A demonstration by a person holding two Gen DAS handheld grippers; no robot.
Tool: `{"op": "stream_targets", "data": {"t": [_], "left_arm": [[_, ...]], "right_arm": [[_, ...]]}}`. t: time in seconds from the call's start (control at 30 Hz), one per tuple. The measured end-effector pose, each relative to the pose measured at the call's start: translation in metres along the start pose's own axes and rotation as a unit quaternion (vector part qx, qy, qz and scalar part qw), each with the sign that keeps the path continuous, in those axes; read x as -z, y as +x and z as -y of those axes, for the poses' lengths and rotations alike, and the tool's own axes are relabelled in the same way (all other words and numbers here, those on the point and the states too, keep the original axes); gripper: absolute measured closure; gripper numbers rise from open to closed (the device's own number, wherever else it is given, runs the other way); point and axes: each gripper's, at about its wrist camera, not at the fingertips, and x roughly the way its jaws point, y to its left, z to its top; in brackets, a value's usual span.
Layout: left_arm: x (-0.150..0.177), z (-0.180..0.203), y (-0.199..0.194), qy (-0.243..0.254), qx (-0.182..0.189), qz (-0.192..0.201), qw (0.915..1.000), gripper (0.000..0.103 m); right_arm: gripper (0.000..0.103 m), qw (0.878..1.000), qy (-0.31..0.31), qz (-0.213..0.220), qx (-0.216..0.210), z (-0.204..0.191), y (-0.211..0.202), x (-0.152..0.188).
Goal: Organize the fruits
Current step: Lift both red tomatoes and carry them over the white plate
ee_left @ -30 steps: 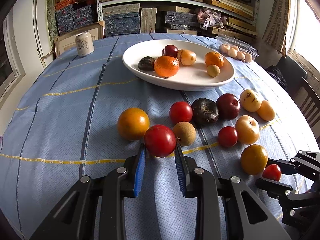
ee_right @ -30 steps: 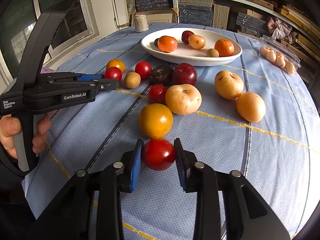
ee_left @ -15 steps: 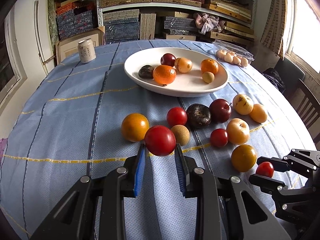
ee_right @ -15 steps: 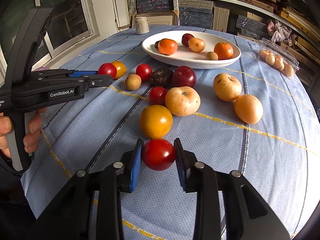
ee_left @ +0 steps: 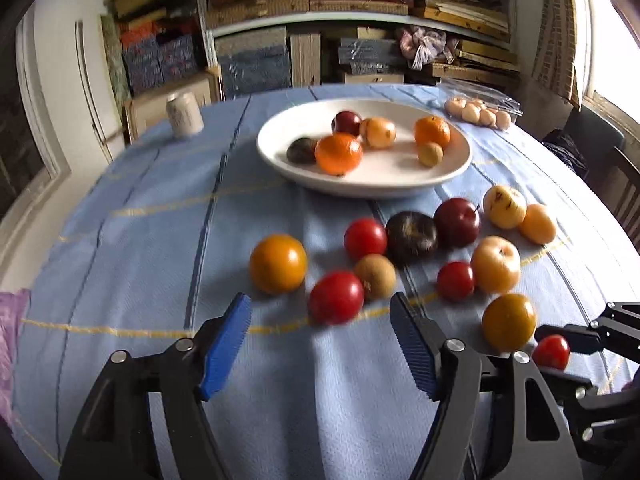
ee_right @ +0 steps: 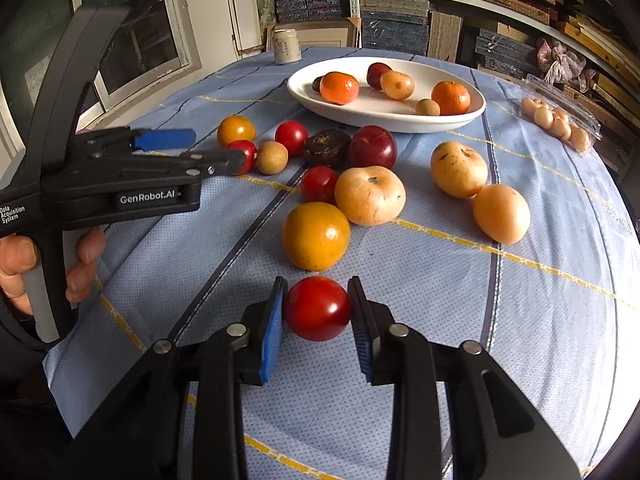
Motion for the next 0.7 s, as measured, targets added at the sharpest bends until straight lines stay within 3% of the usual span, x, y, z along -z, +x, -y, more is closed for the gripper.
{"op": "stream_targets", "data": {"t": [0.13, 0.33, 0.7], "left_arm": [[-0.005, 0.001, 0.013, 0.0, 0.0, -0.017, 0.9999, 0.034], [0.0, -0.001, 0.024, -0.007, 0.022, -0.044, 0.9988, 0.072], [-0.001, -0.007, 0.014, -0.027, 0.032, -0.033, 0.9986, 0.072]], "right_arm": [[0.072, 1.0, 0.002, 0.002, -0.002, 0.0, -0.001, 0.0], [0.072, 1.0, 0.009, 0.003, -0.006, 0.004, -0.001, 0.0], [0.072, 1.0, 0.007, 0.007, -0.006, 0.004, -0.003, 0.0]]}}
